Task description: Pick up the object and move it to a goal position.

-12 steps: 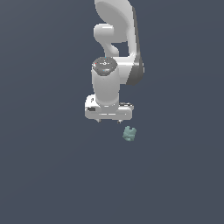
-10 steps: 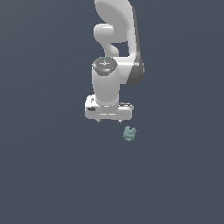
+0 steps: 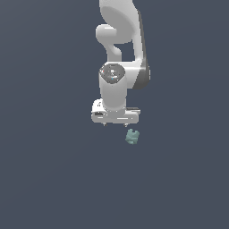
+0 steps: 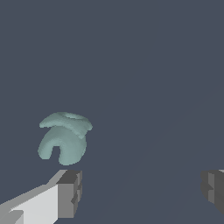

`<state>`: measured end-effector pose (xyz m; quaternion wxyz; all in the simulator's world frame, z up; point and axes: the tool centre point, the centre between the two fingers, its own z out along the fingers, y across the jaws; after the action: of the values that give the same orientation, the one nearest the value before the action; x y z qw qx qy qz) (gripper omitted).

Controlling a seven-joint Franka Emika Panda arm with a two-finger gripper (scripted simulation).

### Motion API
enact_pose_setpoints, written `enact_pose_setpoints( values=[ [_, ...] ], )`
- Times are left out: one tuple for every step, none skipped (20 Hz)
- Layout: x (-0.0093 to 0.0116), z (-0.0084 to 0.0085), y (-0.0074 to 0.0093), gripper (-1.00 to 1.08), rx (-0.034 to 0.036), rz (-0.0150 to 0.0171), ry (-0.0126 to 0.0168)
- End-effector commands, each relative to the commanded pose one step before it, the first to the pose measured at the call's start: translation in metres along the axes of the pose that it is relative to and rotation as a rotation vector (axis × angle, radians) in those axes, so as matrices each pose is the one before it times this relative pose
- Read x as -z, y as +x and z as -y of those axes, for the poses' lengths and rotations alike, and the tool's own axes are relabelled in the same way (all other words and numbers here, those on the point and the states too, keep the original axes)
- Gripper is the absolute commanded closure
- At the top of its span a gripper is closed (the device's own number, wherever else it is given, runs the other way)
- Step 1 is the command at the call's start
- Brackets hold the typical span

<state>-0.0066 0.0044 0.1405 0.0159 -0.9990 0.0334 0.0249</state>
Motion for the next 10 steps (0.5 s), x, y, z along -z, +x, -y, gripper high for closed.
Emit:
enact_pose_setpoints(
  values=[
    [-0.00088,0.00068,-0.00036,-0.92,-0.00146,0.00206,0.00036],
    [0.00034,-0.00032,0.00025,-0.92,-0.00012,-0.00095,-0.00017],
    [0.00007,0.00009,0.00012,-0.92,-0.00075,-0.00060,-0.00017],
    [-0.00028,0.00053,0.00009,-0.92,-0.00135,-0.00023,-0.00016],
    [-0.00048,0.00072,0.00010,-0.92,-0.00237,-0.00022,-0.00026],
    [-0.00066,0.00110,0.00013,-0.92,-0.00305,-0.00031,-0.00033],
    [-0.00080,0.00134,0.00019,-0.92,-0.00397,-0.00053,-0.00045],
    [-0.00092,0.00158,0.00025,-0.92,-0.00484,-0.00077,-0.00056],
    [-0.00106,0.00187,0.00029,-0.92,-0.00565,-0.00098,-0.00066],
    [-0.00120,0.00213,0.00032,-0.92,-0.00651,-0.00118,-0.00076]
  ],
)
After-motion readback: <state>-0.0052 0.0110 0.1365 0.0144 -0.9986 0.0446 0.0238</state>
